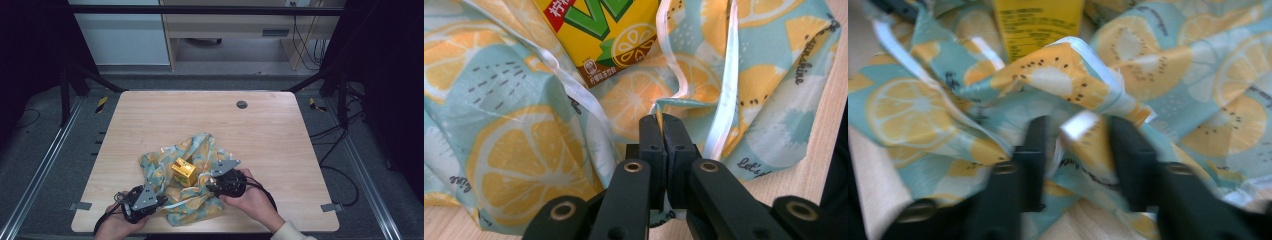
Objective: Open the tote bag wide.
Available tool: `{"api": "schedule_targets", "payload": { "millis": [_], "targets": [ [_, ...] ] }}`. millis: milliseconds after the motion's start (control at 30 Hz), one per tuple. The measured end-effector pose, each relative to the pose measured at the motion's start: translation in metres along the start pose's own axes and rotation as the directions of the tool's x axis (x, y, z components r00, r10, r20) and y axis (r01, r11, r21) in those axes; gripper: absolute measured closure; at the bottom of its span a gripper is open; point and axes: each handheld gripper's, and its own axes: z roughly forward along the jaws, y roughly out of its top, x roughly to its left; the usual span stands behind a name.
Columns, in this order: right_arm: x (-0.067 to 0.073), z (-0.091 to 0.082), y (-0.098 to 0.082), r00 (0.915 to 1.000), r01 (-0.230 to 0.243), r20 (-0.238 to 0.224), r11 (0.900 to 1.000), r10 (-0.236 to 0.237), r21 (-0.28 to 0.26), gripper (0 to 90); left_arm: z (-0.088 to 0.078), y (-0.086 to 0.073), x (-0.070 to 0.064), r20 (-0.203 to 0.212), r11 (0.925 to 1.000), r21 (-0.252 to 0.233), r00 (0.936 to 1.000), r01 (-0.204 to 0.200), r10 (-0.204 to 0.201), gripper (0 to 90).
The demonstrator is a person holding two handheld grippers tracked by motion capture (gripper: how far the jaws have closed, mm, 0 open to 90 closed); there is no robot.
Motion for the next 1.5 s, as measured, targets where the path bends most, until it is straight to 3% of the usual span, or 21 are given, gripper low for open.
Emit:
{"api": "schedule_targets", "payload": {
  "millis": [100, 167, 267, 333, 433, 500, 600, 833, 1133, 1267, 1333, 1433, 1500],
  "targets": [
    [0.001, -0.004, -0.001, 0.9996, 0.013, -0.025, 1.000, -0.013, -0.008, 84.5, 0.000, 0.001, -0.001, 0.004, 0.9998, -0.020, 1.0000, 0.007, -0.007, 89.4],
    [0.001, -0.008, -0.003, 0.9994, 0.016, -0.031, 1.000, -0.017, -0.015, 88.8, -0.001, 0.001, -0.002, 0.005, 0.9997, -0.026, 1.0000, 0.001, -0.001, 89.4],
    [0.002, -0.017, -0.010, 0.9992, 0.016, -0.035, 1.000, -0.017, -0.023, 89.7, 0.000, 0.001, -0.002, 0.006, 0.9999, -0.002, 0.9999, -0.012, 0.012, 89.5],
    [0.002, -0.018, -0.019, 0.9990, 0.005, -0.045, 1.000, -0.005, -0.018, 89.7, 0.003, 0.001, -0.001, 0.004, 1.0000, 0.007, 1.0000, 0.005, -0.005, 89.6],
    [0.003, -0.013, -0.032, 0.9977, -0.022, -0.065, 1.000, 0.021, -0.008, 89.8, 0.007, 0.000, 0.000, -0.007, 0.9987, 0.051, 1.0000, -0.003, 0.004, 89.5],
    [0.001, -0.008, -0.039, 0.9962, -0.042, -0.077, 0.999, 0.041, -0.008, 89.9, 0.010, 0.000, 0.000, -0.021, 0.9982, 0.057, 0.9996, 0.018, -0.017, 89.6],
    [0.001, -0.003, -0.040, 0.9952, -0.047, -0.085, 0.999, 0.047, 0.009, 90.0, 0.014, -0.001, 0.001, -0.031, 0.9956, 0.090, 0.9992, 0.027, -0.025, 89.4],
    [-0.001, 0.008, -0.042, 0.9953, -0.059, -0.074, 0.997, 0.062, 0.039, 90.0, 0.018, -0.001, 0.002, -0.047, 0.9944, 0.098, 0.9983, 0.040, -0.036, 89.2],
    [0.000, 0.007, -0.042, 0.9962, -0.053, -0.067, 0.998, 0.055, 0.036, 90.0, 0.017, -0.002, 0.003, -0.074, 0.9923, 0.107, 0.9958, 0.062, -0.055, 88.3],
    [0.004, -0.003, -0.042, 0.9971, -0.013, -0.075, 1.000, 0.014, 0.004, 87.2, 0.009, -0.002, 0.002, -0.079, 0.9956, 0.044, 0.9938, 0.083, -0.079, 83.1],
    [0.005, -0.011, -0.043, 0.9969, -0.005, -0.078, 1.000, 0.003, -0.015, 77.0, 0.001, -0.001, 0.001, -0.094, 0.9958, -0.007, 0.9913, 0.092, -0.092, 78.4],
    [0.004, -0.028, -0.044, 0.9989, -0.022, -0.044, 0.998, 0.020, -0.057, 63.7, -0.014, 0.002, 0.000, -0.125, 0.9904, -0.099, 0.9861, 0.096, -0.109, 69.6],
    [0.001, -0.039, -0.044, 0.9993, -0.036, -0.012, 0.995, 0.035, -0.095, 57.1, -0.022, 0.005, 0.000, -0.133, 0.9795, -0.166, 0.9816, 0.114, -0.137, 65.0]
  ]
}}
